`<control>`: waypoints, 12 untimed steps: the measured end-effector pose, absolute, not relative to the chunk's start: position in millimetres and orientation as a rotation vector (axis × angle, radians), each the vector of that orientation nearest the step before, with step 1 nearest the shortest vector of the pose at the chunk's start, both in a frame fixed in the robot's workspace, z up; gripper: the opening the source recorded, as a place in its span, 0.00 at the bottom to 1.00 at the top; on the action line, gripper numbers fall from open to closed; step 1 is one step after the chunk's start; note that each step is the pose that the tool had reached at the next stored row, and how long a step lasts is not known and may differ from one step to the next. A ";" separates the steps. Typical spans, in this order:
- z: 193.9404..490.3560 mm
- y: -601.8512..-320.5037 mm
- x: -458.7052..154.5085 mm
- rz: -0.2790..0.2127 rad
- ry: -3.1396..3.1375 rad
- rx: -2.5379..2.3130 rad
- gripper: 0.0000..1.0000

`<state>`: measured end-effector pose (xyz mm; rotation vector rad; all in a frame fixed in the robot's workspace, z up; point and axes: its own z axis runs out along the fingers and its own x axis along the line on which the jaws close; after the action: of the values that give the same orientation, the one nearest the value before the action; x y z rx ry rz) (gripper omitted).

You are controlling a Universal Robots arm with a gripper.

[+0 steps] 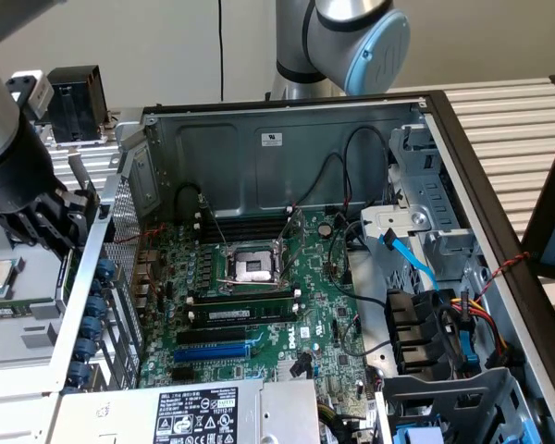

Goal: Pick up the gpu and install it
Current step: 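Pick up the gpu and move the gpu toward the slot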

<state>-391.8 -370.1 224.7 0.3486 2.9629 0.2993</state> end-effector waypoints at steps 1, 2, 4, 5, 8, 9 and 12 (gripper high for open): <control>224.5 -370.4 -391.8 0.299 2.963 0.349 0.39; 224.2 -370.6 -391.8 0.299 2.963 0.349 0.39; 223.9 -370.7 -391.8 0.299 2.963 0.349 0.39; 223.8 -370.7 -391.9 0.299 2.963 0.349 0.37; 223.5 -370.8 -391.8 0.299 2.963 0.349 0.30; 223.5 -370.8 -391.8 0.299 2.963 0.349 0.30; 223.3 -370.9 -391.8 0.300 2.963 0.349 0.30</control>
<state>-391.8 -370.9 223.3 0.3490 2.9633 0.2999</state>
